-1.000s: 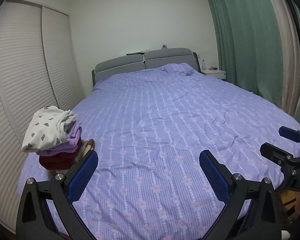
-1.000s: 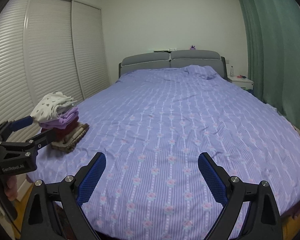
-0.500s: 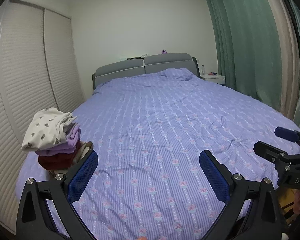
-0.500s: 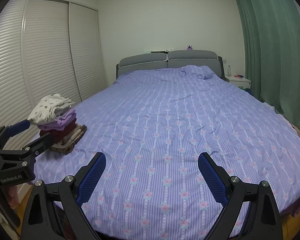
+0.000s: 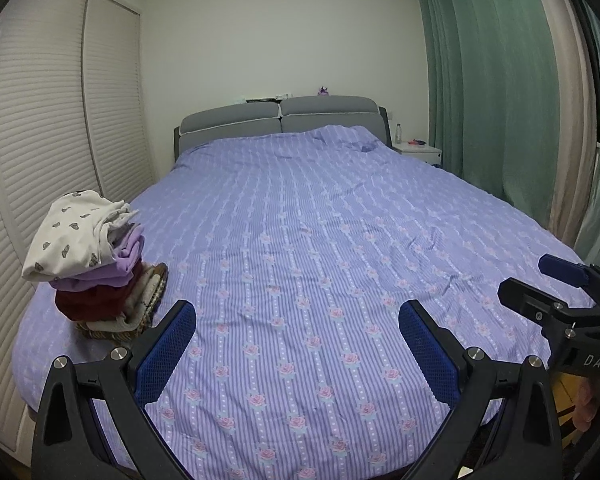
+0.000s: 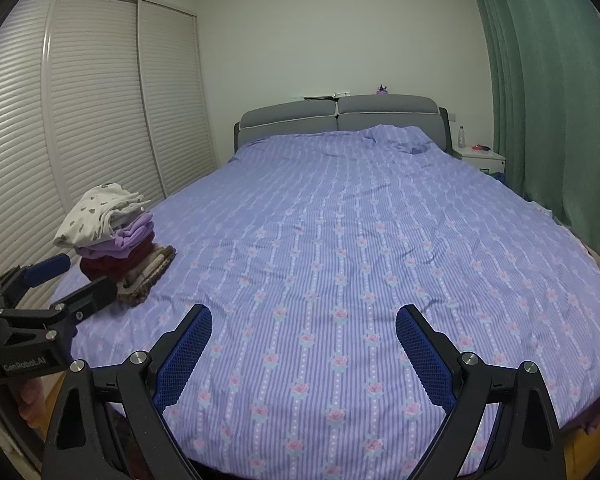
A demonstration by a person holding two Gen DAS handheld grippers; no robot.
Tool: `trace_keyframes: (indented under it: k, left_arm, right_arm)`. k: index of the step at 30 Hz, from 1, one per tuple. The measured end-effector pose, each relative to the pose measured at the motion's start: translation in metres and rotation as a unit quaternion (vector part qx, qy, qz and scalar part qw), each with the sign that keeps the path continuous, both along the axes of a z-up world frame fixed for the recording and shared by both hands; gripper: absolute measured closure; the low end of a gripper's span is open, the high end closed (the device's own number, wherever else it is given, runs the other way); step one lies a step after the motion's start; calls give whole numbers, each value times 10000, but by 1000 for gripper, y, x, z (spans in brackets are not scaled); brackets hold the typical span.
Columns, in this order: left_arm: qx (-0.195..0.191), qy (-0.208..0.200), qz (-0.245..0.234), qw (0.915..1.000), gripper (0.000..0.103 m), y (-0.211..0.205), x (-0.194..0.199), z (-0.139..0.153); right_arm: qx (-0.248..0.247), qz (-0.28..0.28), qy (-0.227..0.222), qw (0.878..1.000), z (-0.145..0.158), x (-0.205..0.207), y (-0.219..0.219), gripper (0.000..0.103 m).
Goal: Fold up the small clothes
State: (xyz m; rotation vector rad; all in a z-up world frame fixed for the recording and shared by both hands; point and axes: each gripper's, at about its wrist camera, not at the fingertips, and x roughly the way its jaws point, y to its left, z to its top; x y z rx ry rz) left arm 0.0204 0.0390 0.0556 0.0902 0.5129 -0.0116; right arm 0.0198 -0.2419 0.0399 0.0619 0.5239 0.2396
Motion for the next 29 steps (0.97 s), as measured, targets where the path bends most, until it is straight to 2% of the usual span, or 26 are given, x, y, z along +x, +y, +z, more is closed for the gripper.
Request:
trace_keyframes:
  k: [29]
  left_arm:
    - [-69, 131, -17, 9999, 0, 3, 0, -3]
  right_arm:
    - [-2, 7, 93, 10000, -5, 6, 3, 9]
